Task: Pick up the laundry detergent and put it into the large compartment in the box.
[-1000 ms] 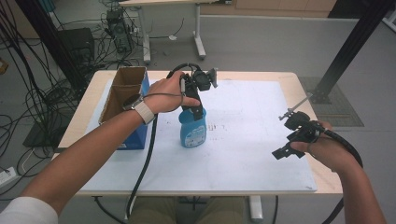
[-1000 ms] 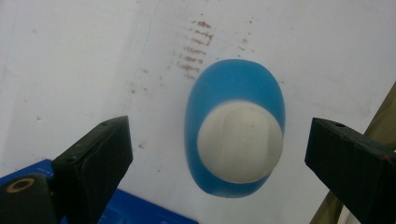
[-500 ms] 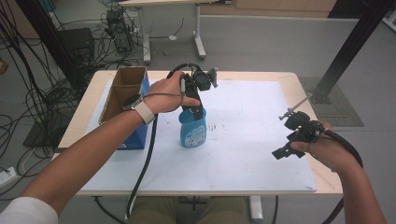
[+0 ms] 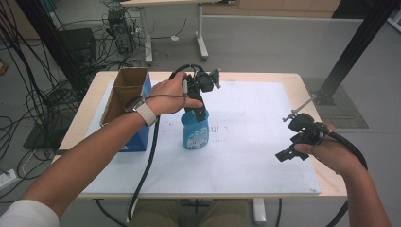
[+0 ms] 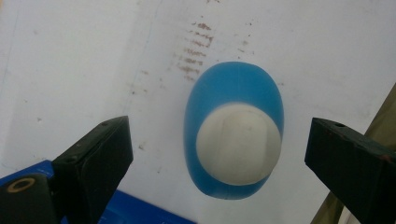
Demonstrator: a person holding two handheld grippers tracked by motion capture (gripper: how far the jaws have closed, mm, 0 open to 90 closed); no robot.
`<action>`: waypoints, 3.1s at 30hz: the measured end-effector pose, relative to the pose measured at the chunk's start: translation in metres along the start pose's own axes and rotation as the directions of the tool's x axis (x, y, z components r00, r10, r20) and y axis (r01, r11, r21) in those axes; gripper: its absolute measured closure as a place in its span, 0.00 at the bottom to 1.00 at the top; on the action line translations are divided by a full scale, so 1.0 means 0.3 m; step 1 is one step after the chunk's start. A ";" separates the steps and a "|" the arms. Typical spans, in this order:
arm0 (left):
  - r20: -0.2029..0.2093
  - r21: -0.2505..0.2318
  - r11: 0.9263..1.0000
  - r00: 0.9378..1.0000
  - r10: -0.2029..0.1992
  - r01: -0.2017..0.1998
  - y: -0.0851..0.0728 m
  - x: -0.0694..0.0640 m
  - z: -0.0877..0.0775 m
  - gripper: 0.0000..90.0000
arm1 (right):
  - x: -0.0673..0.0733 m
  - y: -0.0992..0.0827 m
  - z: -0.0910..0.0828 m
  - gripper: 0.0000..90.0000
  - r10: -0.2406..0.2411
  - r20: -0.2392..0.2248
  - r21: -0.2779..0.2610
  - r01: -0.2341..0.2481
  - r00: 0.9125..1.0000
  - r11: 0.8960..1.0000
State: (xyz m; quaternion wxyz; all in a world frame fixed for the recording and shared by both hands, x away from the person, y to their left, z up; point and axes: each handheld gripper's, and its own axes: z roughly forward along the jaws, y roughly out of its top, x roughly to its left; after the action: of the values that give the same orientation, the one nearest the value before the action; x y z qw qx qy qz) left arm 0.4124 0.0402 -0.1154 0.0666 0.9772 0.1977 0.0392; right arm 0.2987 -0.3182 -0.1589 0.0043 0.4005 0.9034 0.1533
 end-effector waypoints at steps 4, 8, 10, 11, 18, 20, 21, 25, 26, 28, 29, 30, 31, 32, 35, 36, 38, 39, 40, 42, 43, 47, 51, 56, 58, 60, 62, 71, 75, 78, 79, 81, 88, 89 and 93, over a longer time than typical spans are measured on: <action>-0.002 0.002 1.000 1.000 0.003 -0.003 0.002 -0.001 0.001 0.09 | -0.001 -0.001 0.001 0.12 0.000 0.000 0.001 0.000 1.000 1.000; -0.002 0.000 1.000 1.000 0.003 -0.003 0.002 -0.001 0.002 0.09 | -0.001 -0.002 0.000 0.12 -0.001 0.001 -0.001 0.001 1.000 1.000; -0.003 0.001 1.000 1.000 0.003 -0.003 0.002 -0.002 0.003 0.09 | 0.000 -0.001 0.000 0.12 -0.002 0.001 0.000 0.002 1.000 1.000; -0.003 0.001 1.000 1.000 0.001 -0.001 0.003 -0.003 0.003 0.09 | 0.000 -0.001 0.001 0.12 -0.001 0.001 0.000 0.001 1.000 1.000; -0.002 0.001 1.000 1.000 0.002 -0.002 0.003 -0.003 0.003 0.09 | 0.001 -0.003 -0.002 0.12 -0.001 0.002 -0.002 0.001 1.000 1.000; -0.001 0.000 1.000 1.000 0.000 0.000 0.002 -0.003 0.004 0.09 | 0.002 -0.003 -0.002 0.12 0.000 0.002 -0.001 0.000 1.000 1.000; 0.000 0.000 1.000 1.000 0.001 -0.001 0.002 -0.002 0.005 0.10 | 0.002 -0.003 -0.001 0.12 0.000 0.002 -0.001 0.000 1.000 1.000; 0.001 0.001 1.000 1.000 0.002 -0.002 0.002 -0.001 0.006 0.10 | 0.002 -0.003 -0.001 0.12 0.000 0.003 0.000 0.000 1.000 1.000; 0.001 0.002 1.000 1.000 0.003 -0.003 0.003 -0.001 0.006 0.10 | 0.002 -0.003 -0.002 0.12 0.000 0.003 0.000 0.000 1.000 1.000; 0.002 0.001 1.000 1.000 0.001 -0.001 0.002 -0.001 0.005 0.10 | 0.002 -0.003 -0.003 0.12 -0.002 0.002 -0.003 0.002 1.000 1.000; 0.002 0.002 1.000 1.000 0.003 -0.003 0.003 0.000 0.006 0.10 | 0.002 -0.003 -0.003 0.12 -0.003 0.002 -0.003 0.003 1.000 1.000; 0.003 0.001 1.000 1.000 0.004 -0.004 0.002 0.000 0.006 0.10 | 0.002 -0.002 -0.002 0.12 -0.003 0.003 -0.002 0.003 1.000 1.000; 0.002 0.002 1.000 1.000 0.004 -0.004 0.003 0.000 0.007 0.10 | 0.002 -0.002 -0.002 0.12 -0.003 0.002 -0.002 0.003 1.000 1.000; 0.003 0.002 1.000 1.000 0.004 -0.004 0.003 0.000 0.007 0.10 | 0.002 -0.003 -0.002 0.12 -0.003 0.002 -0.002 0.003 1.000 1.000; 0.004 0.002 1.000 1.000 0.005 -0.005 0.003 0.000 0.011 0.10 | 0.002 -0.003 -0.001 0.12 -0.002 0.002 0.000 0.002 1.000 1.000; 0.004 0.004 1.000 1.000 0.004 -0.004 0.004 -0.001 0.012 0.10 | 0.002 -0.002 -0.001 0.12 -0.002 0.001 0.000 0.002 1.000 1.000; 0.004 0.005 1.000 1.000 0.006 -0.006 0.005 0.000 0.016 0.10 | 0.002 -0.003 0.000 0.12 -0.001 0.001 -0.001 0.001 1.000 1.000; 0.004 0.004 1.000 1.000 0.006 -0.006 0.005 -0.001 0.018 0.10 | 0.001 -0.003 0.000 0.12 -0.001 0.000 -0.001 0.001 1.000 1.000; 0.002 0.005 1.000 1.000 0.007 -0.007 0.006 -0.002 0.020 0.10 | 0.001 -0.004 0.000 0.12 -0.001 0.000 -0.002 0.001 1.000 1.000; 0.002 0.006 1.000 1.000 0.011 -0.011 0.007 -0.002 0.023 0.10 | 0.001 -0.004 0.001 0.12 -0.001 -0.001 -0.002 0.001 1.000 1.000; 0.003 0.004 1.000 1.000 0.008 -0.008 0.006 -0.003 0.024 0.10 | 0.000 -0.005 0.002 0.12 0.000 -0.003 -0.002 0.000 1.000 1.000; 0.004 0.007 1.000 1.000 0.007 -0.007 0.008 0.000 0.033 0.11 | 0.000 -0.006 0.003 0.12 0.000 -0.003 -0.002 0.000 1.000 1.000; 0.009 0.012 1.000 1.000 0.007 -0.007 0.010 0.005 0.049 0.11 | -0.001 -0.007 0.005 0.12 0.000 -0.003 -0.002 0.000 1.000 1.000; 0.018 0.016 1.000 1.000 0.002 -0.002 0.012 0.009 0.070 0.11 | -0.003 -0.009 0.008 0.12 0.002 -0.005 -0.002 -0.002 1.000 1.000; 0.020 0.016 1.000 1.000 0.005 -0.005 0.013 0.009 0.080 0.11 | -0.004 -0.009 0.009 0.12 0.003 -0.006 -0.002 -0.003 1.000 1.000; 0.018 0.018 1.000 1.000 0.005 -0.005 0.015 0.007 0.086 0.12 | -0.005 -0.010 0.010 0.12 0.003 -0.006 -0.002 -0.003 1.000 1.000; 0.021 0.015 1.000 1.000 0.006 -0.006 0.015 0.008 0.092 0.13 | -0.006 -0.012 0.011 0.12 0.004 -0.008 -0.003 -0.004 1.000 1.000; 0.033 0.029 1.000 0.999 0.003 -0.004 0.022 0.012 0.133 0.15 | -0.010 -0.021 0.014 0.12 0.008 -0.009 -0.005 -0.008 1.000 1.000; 0.029 0.039 0.999 0.999 0.014 -0.015 0.027 0.008 0.143 0.16 | -0.012 -0.025 0.016 0.12 0.012 -0.009 -0.005 -0.012 1.000 1.000; 0.026 0.041 0.999 1.000 0.016 -0.017 0.028 0.003 0.149 0.18 | -0.013 -0.027 0.019 0.12 0.011 -0.011 -0.005 -0.011 1.000 1.000; 0.024 0.044 0.999 1.000 0.017 -0.019 0.030 0.000 0.151 0.18 | -0.013 -0.028 0.020 0.12 0.011 -0.011 -0.006 -0.011 1.000 1.000; 0.026 0.041 0.999 1.000 0.016 -0.017 0.029 0.001 0.157 0.18 | -0.013 -0.028 0.020 0.12 0.011 -0.011 -0.004 -0.011 1.000 1.000; 0.028 0.035 0.999 0.999 0.017 -0.018 0.022 0.005 0.164 0.22 | -0.014 -0.032 0.021 0.12 0.016 -0.011 -0.004 -0.016 1.000 1.000; 0.029 0.033 0.999 0.999 0.017 -0.018 0.021 0.006 0.165 0.22 | -0.014 -0.032 0.021 0.12 0.015 -0.011 -0.004 -0.015 1.000 1.000; 0.023 0.029 0.999 0.999 0.025 -0.026 0.019 0.002 0.166 0.27 | -0.014 -0.032 0.023 0.12 0.015 -0.012 -0.004 -0.015 1.000 1.000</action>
State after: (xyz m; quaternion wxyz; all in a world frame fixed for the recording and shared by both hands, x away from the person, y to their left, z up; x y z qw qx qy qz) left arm 0.4201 0.0295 -0.1637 0.0541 0.9809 0.1849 0.0261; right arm 0.2955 -0.3253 -0.1687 -0.0015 0.4064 0.9000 0.1577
